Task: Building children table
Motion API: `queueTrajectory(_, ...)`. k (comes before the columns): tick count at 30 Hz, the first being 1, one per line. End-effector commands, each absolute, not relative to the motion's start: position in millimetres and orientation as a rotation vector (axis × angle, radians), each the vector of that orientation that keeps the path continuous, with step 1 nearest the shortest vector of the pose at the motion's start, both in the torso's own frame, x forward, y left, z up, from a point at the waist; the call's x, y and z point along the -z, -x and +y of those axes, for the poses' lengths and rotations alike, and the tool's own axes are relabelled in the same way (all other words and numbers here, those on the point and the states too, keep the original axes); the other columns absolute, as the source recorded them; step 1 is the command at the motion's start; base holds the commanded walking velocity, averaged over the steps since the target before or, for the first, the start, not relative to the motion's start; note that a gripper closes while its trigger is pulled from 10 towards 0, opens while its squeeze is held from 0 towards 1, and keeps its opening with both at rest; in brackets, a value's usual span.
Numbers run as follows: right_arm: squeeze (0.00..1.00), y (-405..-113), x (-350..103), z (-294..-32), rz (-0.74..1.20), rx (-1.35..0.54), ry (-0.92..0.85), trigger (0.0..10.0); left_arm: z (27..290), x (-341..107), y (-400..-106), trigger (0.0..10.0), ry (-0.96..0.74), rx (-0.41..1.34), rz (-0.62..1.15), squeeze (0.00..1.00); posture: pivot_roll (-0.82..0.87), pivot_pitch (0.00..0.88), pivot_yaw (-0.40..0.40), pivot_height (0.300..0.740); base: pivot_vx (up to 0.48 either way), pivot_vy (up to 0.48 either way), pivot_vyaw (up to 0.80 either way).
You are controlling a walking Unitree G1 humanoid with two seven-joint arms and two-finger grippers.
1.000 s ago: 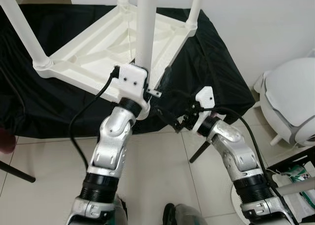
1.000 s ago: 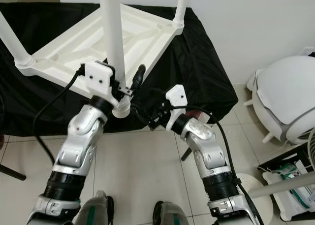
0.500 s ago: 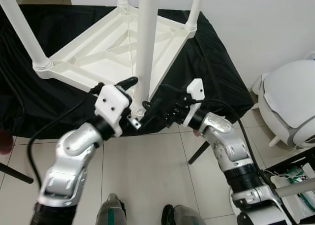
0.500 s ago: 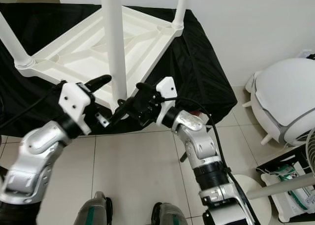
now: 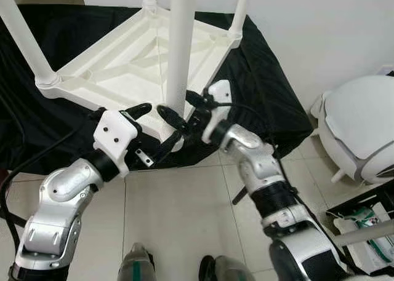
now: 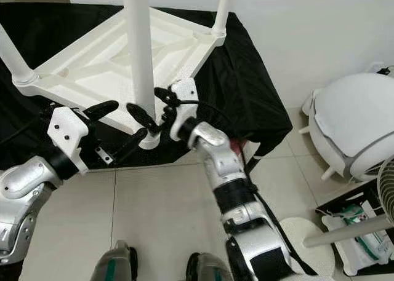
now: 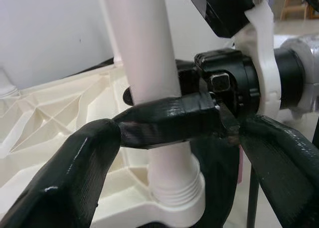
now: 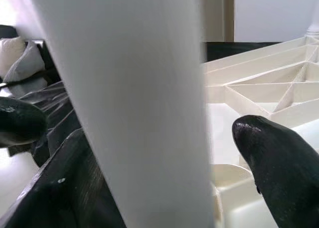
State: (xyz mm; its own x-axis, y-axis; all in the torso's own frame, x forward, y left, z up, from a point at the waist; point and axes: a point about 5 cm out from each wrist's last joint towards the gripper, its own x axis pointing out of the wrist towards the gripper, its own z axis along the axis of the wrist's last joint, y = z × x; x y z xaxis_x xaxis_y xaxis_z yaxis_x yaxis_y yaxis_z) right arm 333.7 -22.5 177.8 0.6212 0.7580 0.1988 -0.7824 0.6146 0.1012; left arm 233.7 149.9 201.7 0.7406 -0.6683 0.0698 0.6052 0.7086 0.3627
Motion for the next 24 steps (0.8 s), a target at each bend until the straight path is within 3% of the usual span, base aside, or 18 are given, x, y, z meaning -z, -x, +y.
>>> queueTrajectory(1,0.0,-335,-174,-22,-0.129,-0.877,-0.185,10.0,149,-197,-233,10.0,-0.354,0.762,-0.175,0.0,0.11,0.045,-0.101,0.74,0.0,0.0,0.0)
queueTrajectory(5,0.0,-334,-171,-19,-0.123,-0.865,-0.177,10.0,149,-195,-236,10.0,-0.353,0.759,-0.172,0.0,0.1,0.045,-0.108,0.74,0.0,0.0,0.0)
queueTrajectory(9,0.0,-339,-168,-32,-0.134,-0.738,-0.168,10.0,143,-191,-243,10.0,-0.358,0.761,-0.186,0.0,0.09,0.047,-0.114,0.74,0.0,0.0,0.0)
queueTrajectory(24,0.0,-335,-173,-116,-0.2,-0.384,-0.135,10.0,122,-189,-259,10.0,-0.335,0.817,-0.221,0.0,0.04,0.053,-0.115,0.74,0.0,0.0,0.0)
